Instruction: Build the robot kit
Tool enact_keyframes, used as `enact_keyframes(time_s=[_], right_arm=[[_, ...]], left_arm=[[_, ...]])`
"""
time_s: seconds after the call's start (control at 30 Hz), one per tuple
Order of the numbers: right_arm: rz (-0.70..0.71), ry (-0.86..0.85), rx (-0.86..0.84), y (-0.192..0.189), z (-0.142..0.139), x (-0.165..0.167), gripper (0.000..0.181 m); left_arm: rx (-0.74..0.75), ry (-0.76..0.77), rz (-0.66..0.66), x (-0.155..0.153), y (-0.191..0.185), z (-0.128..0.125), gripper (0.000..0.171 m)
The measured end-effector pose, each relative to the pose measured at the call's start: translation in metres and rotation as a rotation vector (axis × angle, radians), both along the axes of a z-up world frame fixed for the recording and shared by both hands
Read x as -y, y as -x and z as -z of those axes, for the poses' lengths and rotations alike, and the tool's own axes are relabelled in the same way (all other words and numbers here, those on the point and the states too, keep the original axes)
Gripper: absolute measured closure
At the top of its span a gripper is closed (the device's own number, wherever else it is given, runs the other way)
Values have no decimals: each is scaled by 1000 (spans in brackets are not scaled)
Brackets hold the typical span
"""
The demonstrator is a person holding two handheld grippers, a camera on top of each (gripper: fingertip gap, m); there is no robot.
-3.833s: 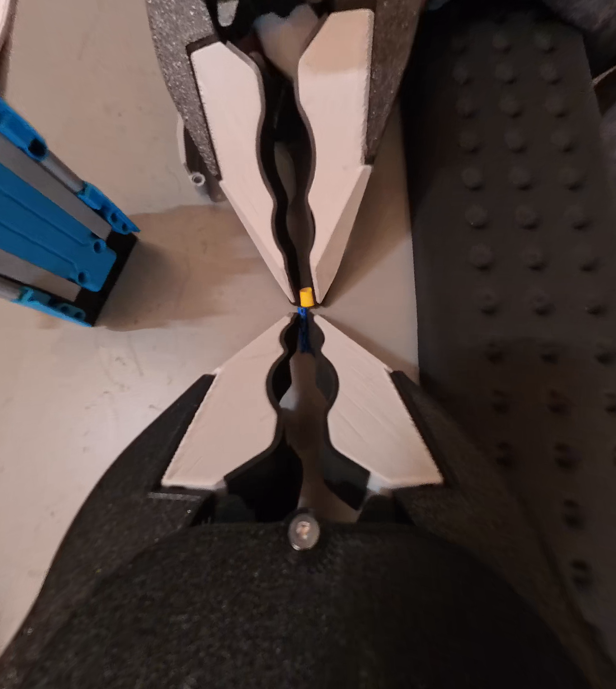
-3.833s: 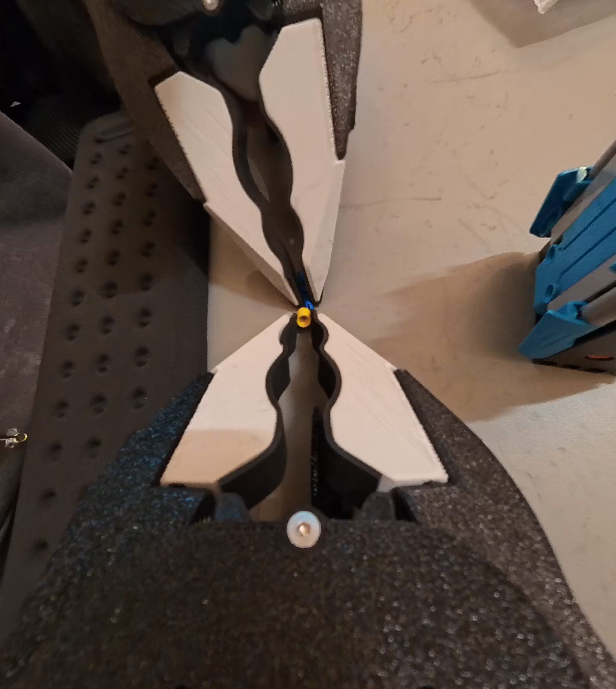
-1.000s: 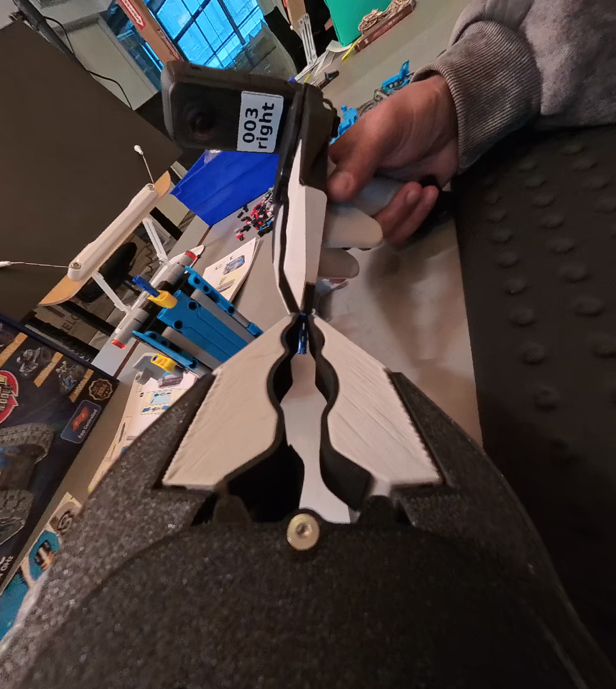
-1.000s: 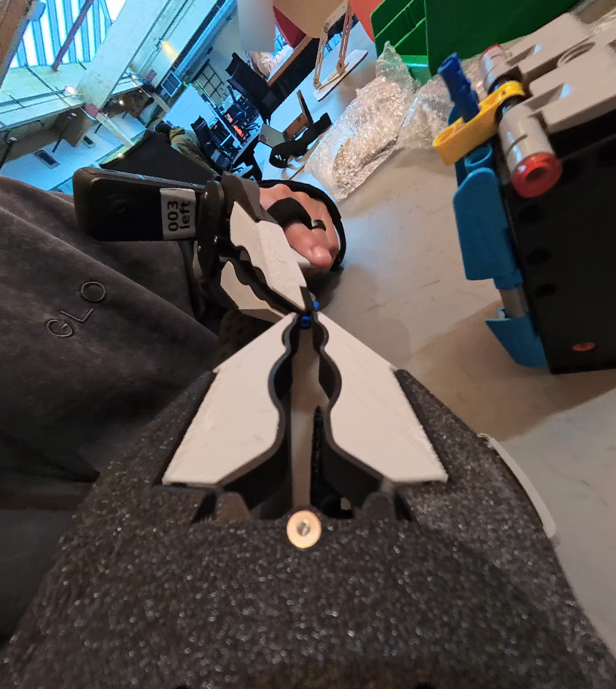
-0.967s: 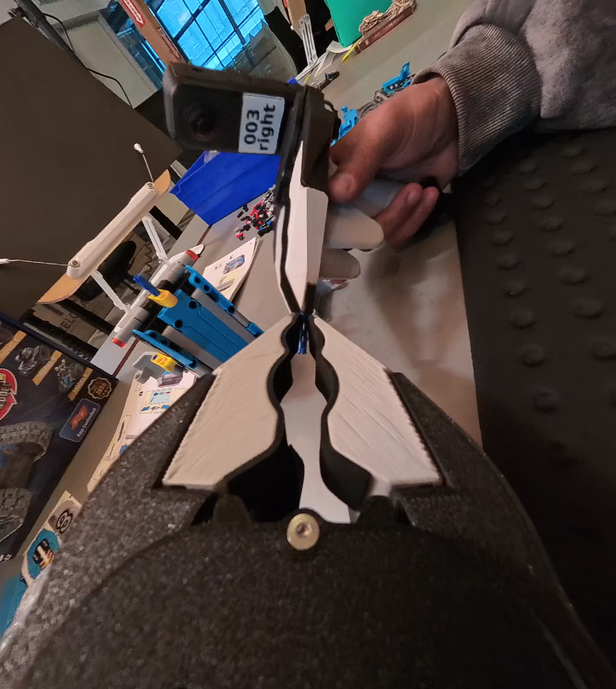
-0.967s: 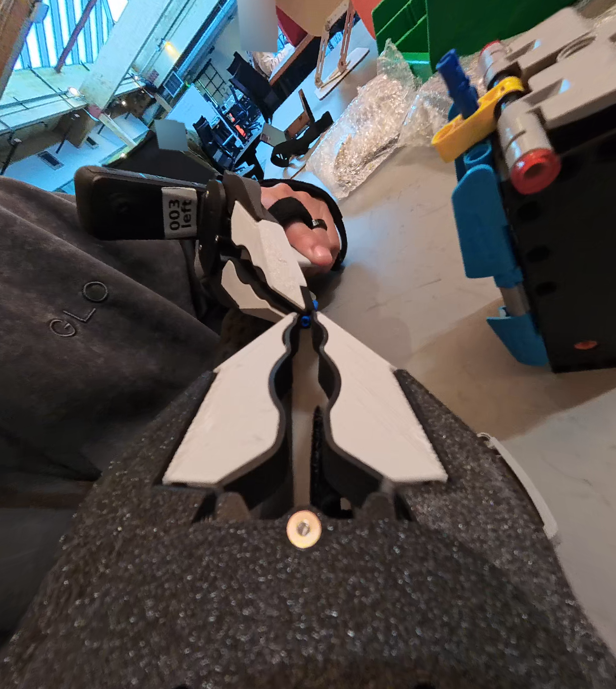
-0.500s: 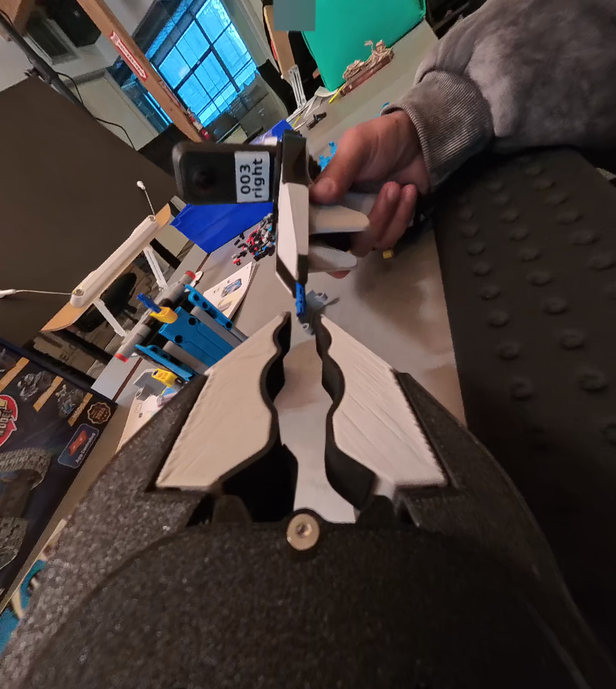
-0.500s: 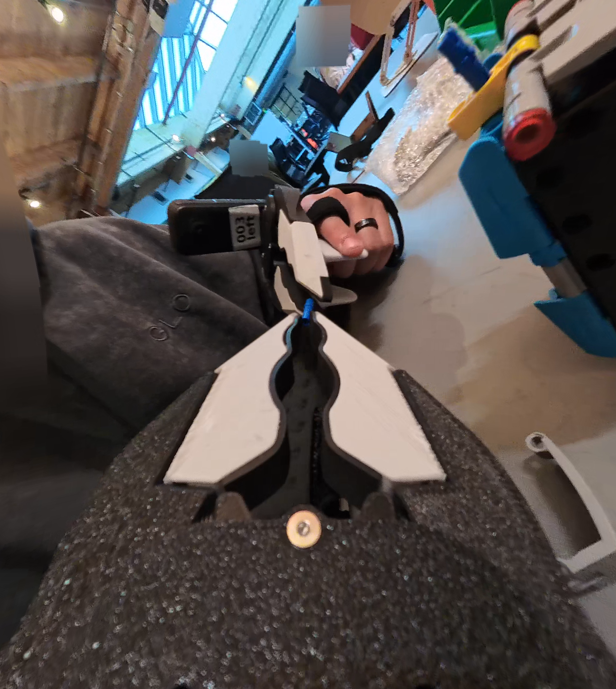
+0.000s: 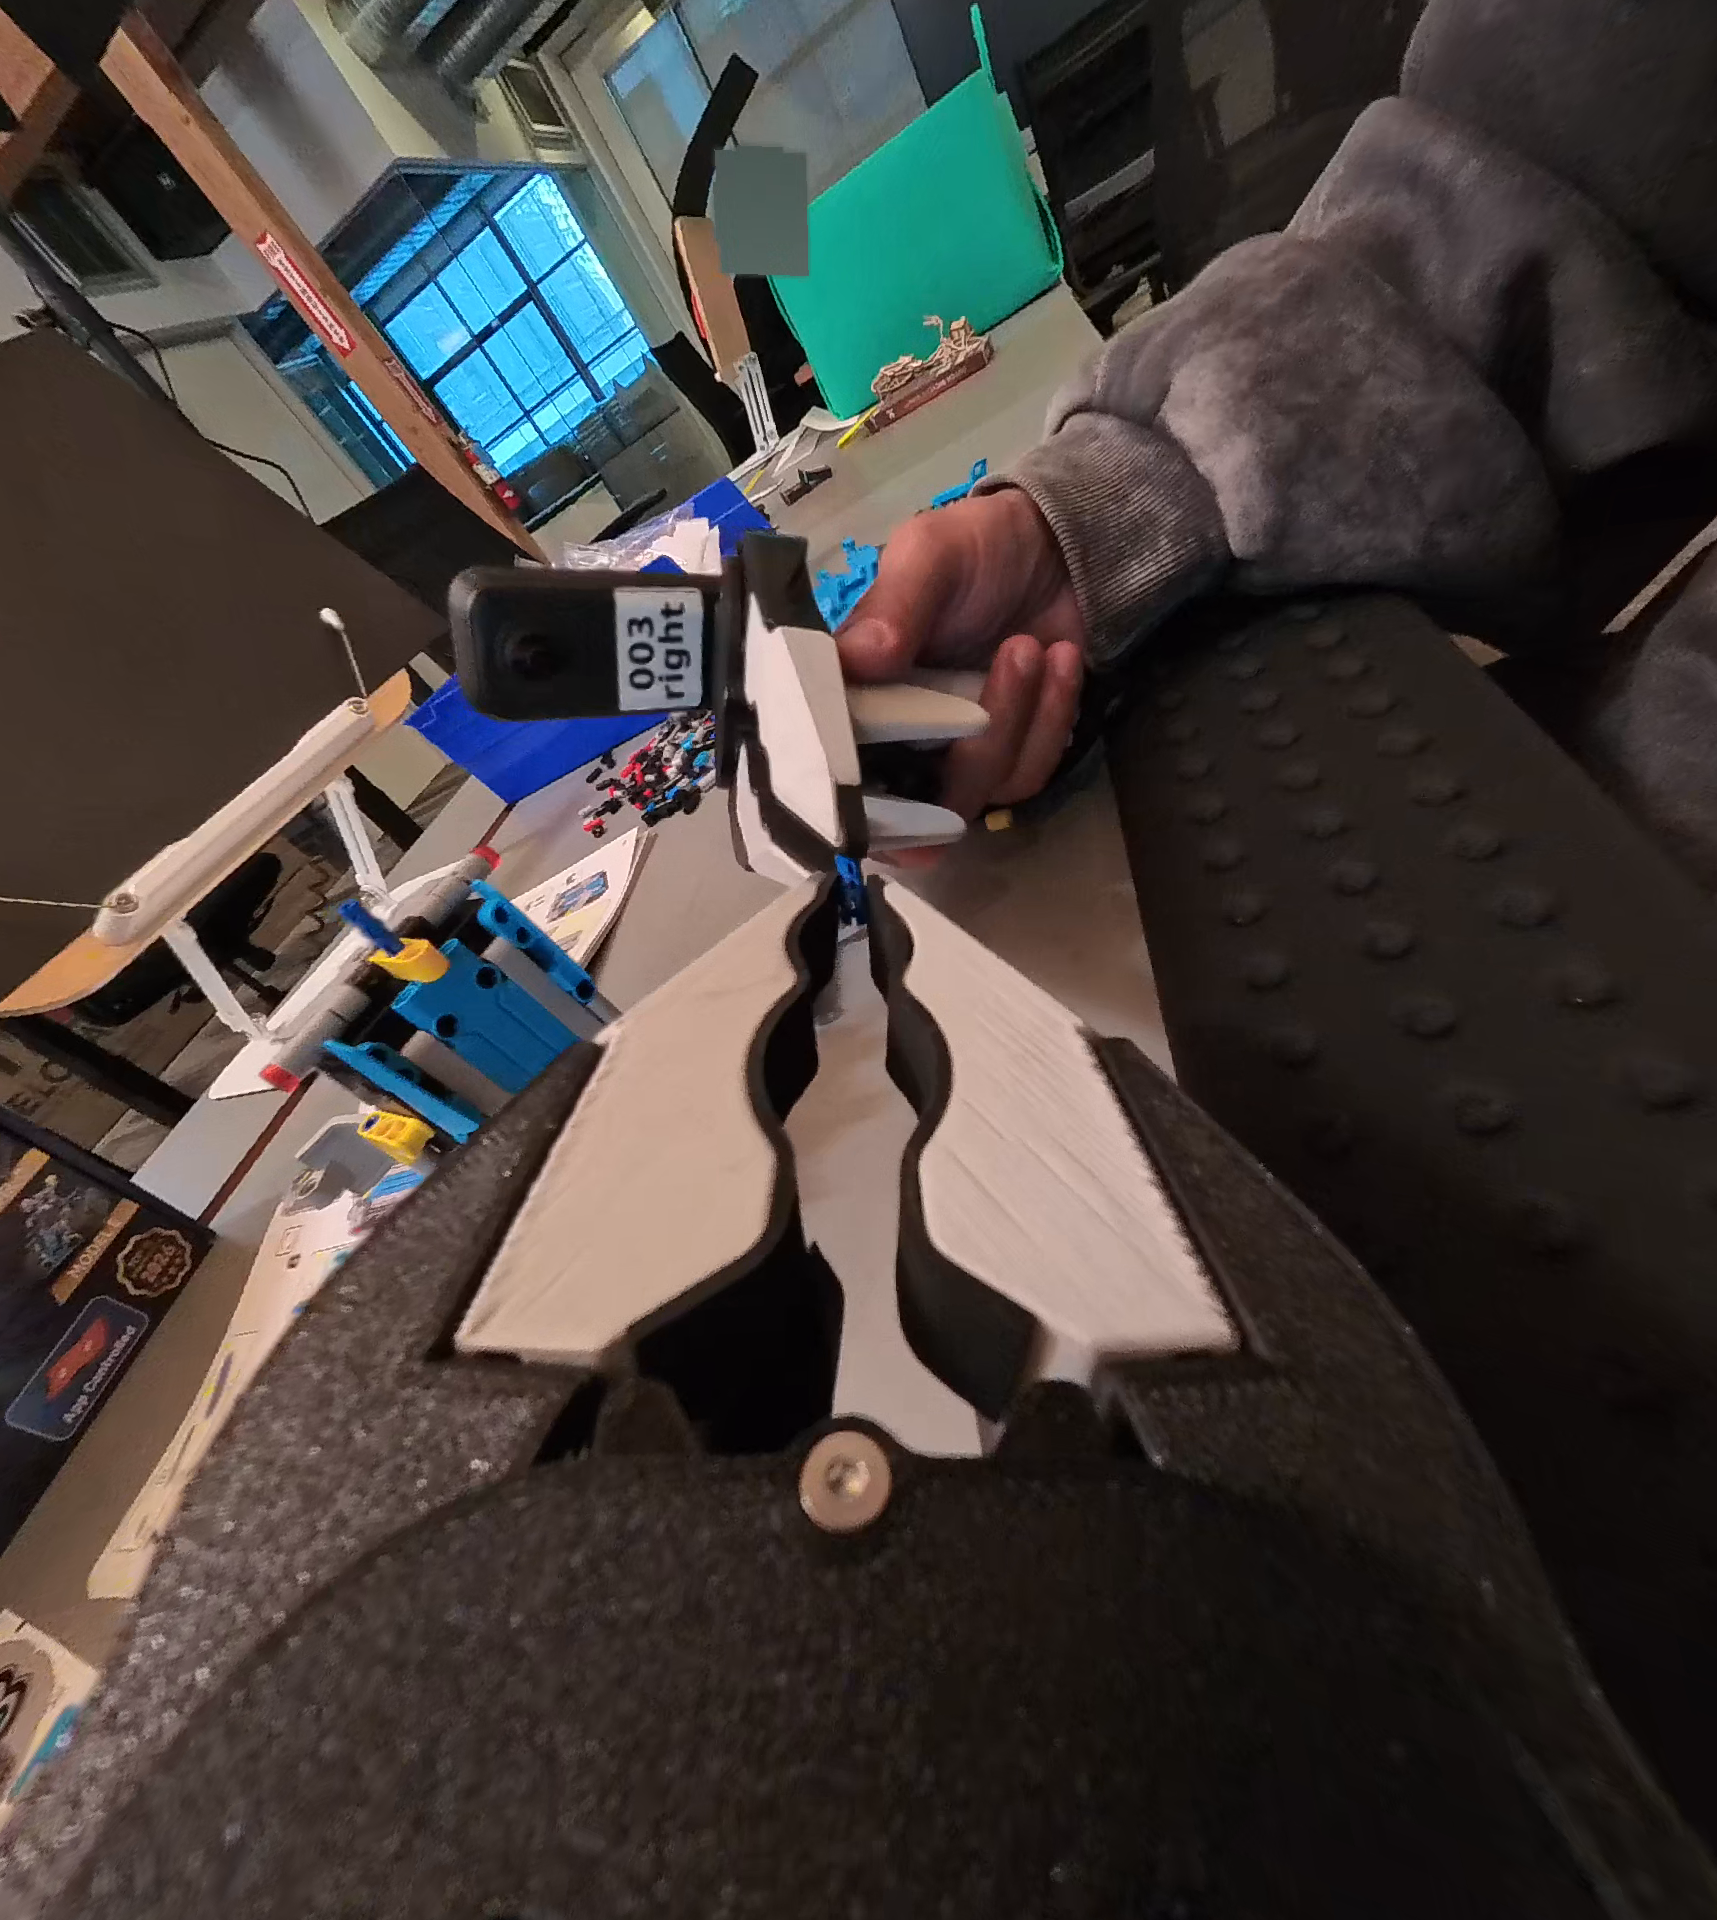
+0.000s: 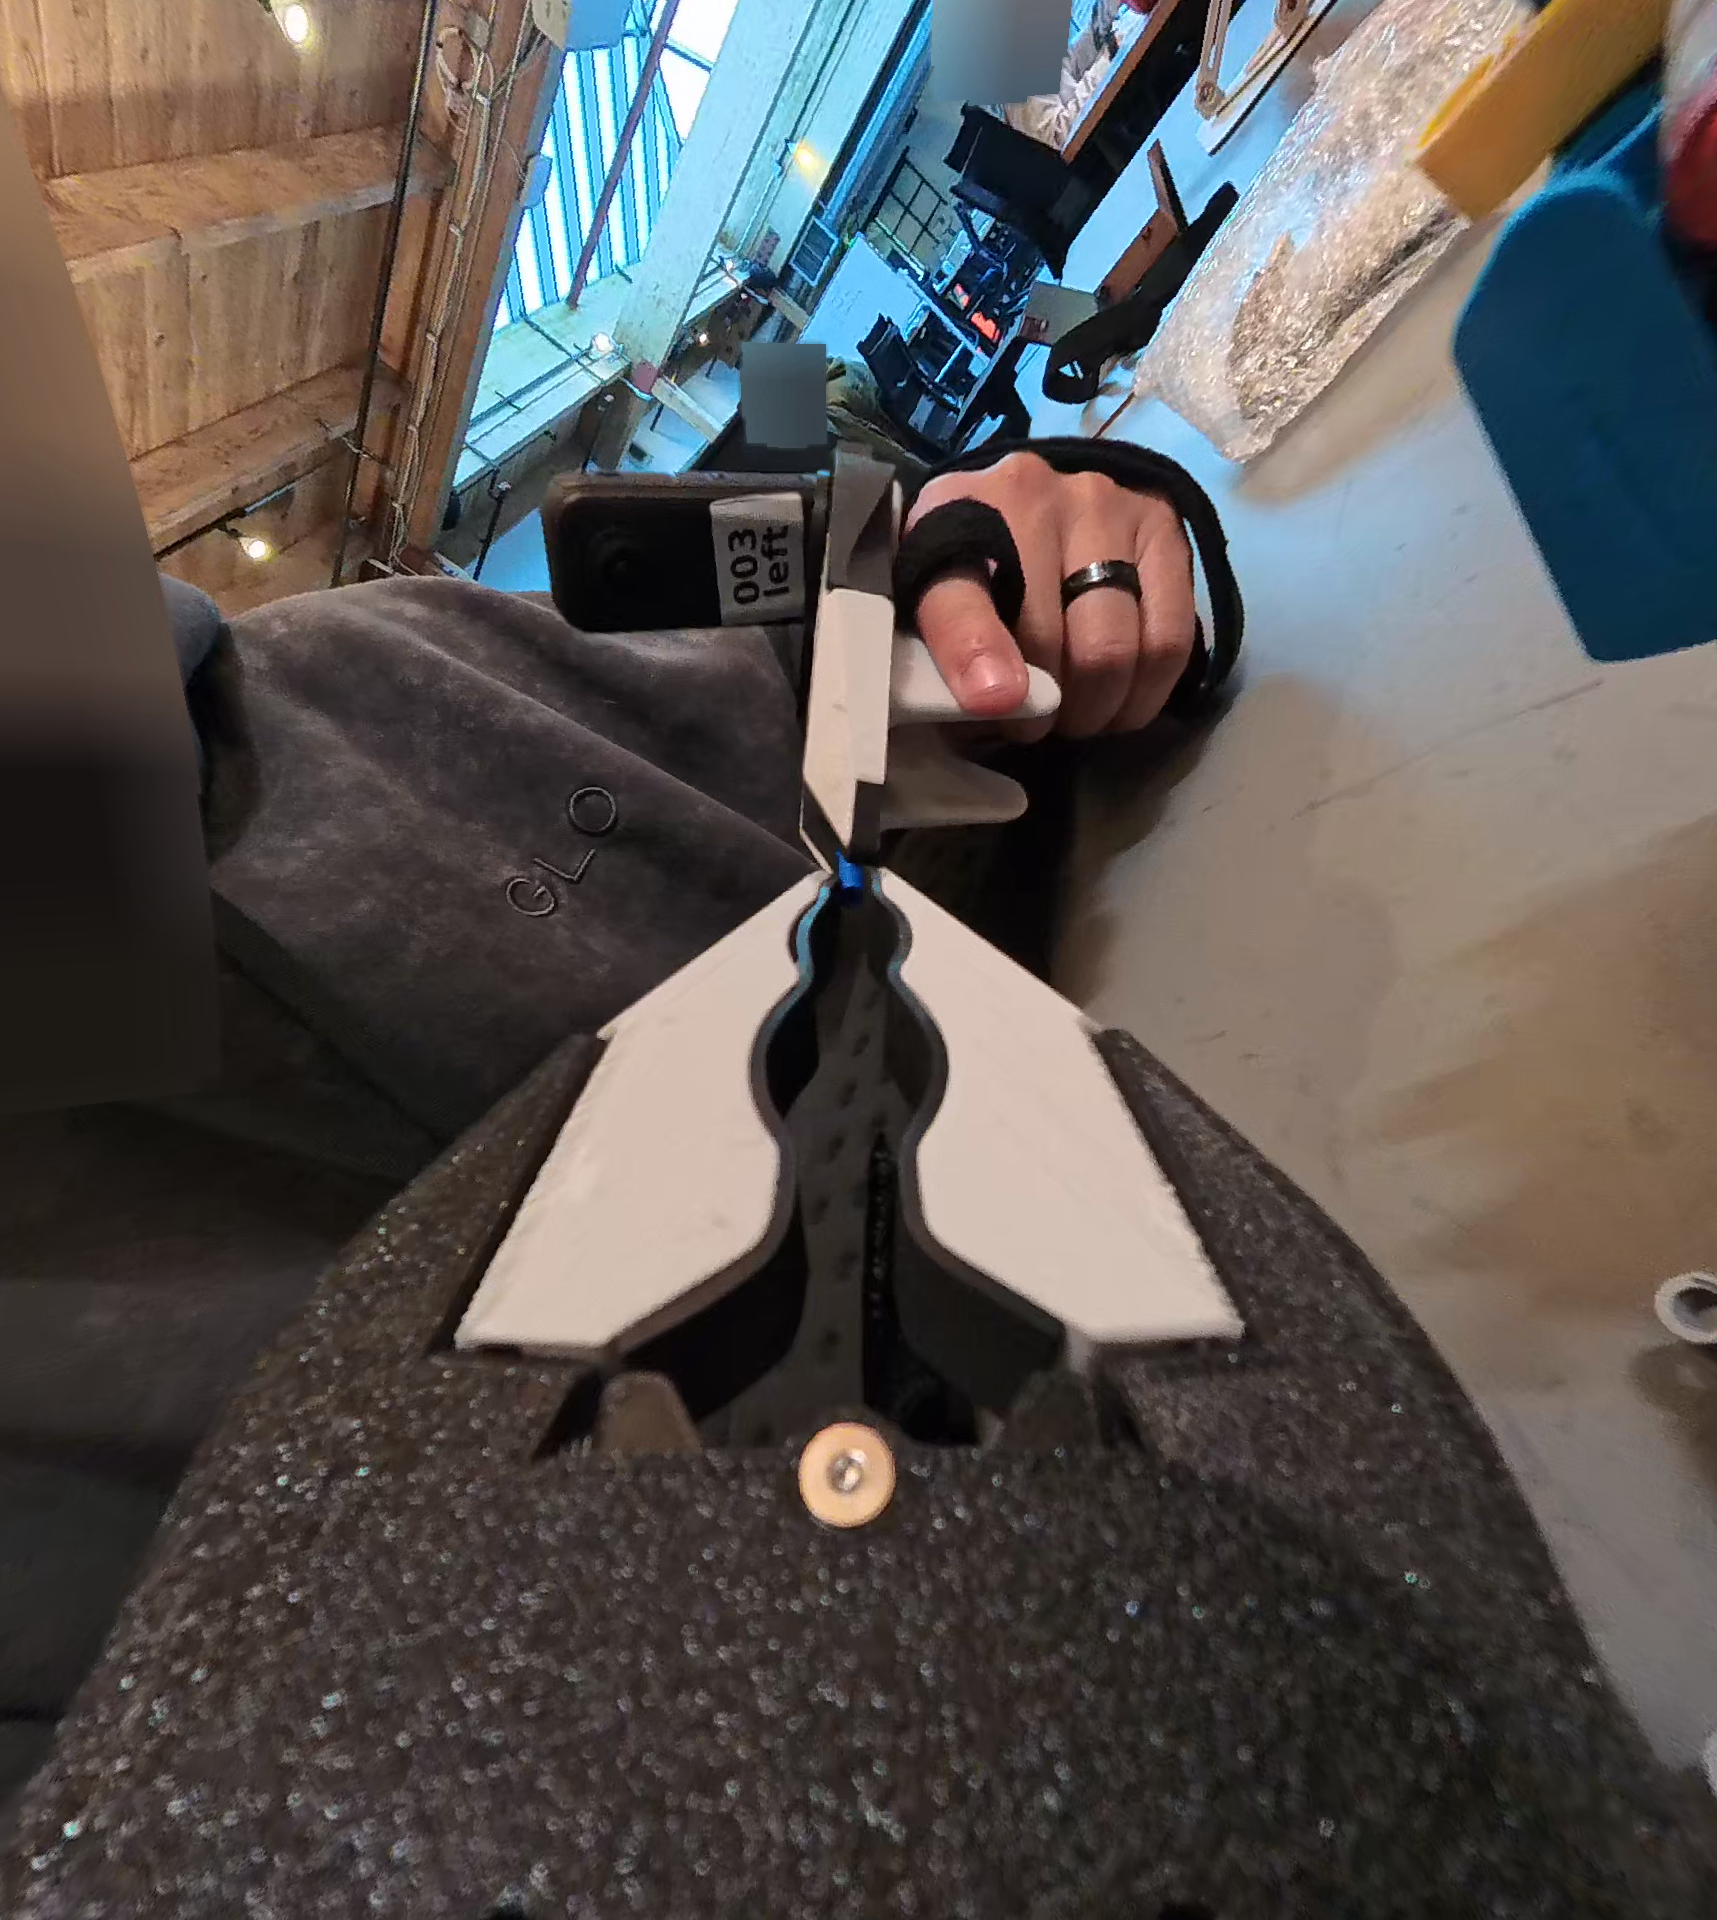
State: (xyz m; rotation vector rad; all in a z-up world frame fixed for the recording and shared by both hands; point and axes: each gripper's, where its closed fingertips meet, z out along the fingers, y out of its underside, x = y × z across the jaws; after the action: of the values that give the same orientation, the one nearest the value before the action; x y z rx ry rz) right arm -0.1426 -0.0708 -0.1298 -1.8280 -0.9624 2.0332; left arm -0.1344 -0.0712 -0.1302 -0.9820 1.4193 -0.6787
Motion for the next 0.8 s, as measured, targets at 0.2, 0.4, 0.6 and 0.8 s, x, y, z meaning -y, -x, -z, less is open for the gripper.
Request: enact_keyframes(time_s=[0.2,0.4,0.6,0.8], right_arm=[[245,-232,163,-44,-15,-42,167],[184,-677,761,-123,22,-16,160],[62,-712,950,-141,82,5,165],[55,-667,916,-142,91,10,165]], left_arm=[[-66,4,-76,-12,2,10,167],[-138,-42,-134,-20,1,23,167],[-155,-55,-142,-21,0,27,167],[-165,-56,-142,-21,0,29,167]])
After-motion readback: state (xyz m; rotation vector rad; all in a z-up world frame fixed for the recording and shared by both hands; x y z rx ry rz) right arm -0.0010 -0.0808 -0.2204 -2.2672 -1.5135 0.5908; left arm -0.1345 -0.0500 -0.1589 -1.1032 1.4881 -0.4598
